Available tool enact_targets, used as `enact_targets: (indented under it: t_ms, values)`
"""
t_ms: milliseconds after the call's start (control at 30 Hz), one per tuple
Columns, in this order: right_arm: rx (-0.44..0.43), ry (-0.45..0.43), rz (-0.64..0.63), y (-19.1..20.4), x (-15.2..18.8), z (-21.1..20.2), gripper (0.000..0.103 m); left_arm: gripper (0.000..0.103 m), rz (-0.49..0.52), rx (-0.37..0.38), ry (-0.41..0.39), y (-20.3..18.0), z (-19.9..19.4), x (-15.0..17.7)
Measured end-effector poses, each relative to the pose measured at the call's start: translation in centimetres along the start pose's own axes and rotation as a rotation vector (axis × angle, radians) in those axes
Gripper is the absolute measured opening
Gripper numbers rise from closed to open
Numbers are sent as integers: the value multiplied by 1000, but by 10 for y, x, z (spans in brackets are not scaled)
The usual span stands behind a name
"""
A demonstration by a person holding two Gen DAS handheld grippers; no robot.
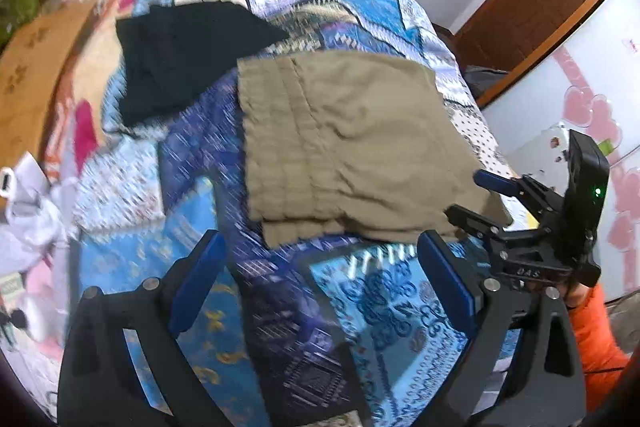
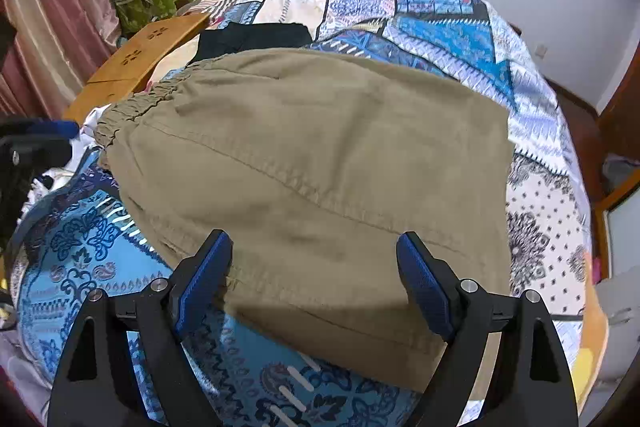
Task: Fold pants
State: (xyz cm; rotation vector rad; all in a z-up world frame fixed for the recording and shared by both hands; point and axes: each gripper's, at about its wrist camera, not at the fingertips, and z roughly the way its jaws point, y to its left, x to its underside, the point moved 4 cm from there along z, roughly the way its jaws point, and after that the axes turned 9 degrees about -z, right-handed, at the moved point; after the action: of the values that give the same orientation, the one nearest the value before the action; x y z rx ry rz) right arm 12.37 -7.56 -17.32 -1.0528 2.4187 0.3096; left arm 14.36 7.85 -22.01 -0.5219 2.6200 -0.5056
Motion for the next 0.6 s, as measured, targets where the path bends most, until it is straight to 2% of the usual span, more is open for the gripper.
enact_targets:
  t_ms: [100, 267, 467, 567, 600]
  values:
    - [-21, -6, 27, 0, 4, 0, 83, 93, -15, 53, 59, -4, 10, 7]
    - [-22, -14, 27, 3, 4, -1, 83, 93, -79, 101, 98, -6, 23, 9]
    - [-43, -18, 42, -1, 5, 1, 83, 94, -237, 207, 149, 1, 42, -12]
    - [-45, -21, 45, 0, 5, 1, 83, 94, -278, 210, 147, -1, 46, -28]
    - [-46, -21, 45, 0, 5, 1, 83, 90, -282, 201, 134, -2, 47, -32]
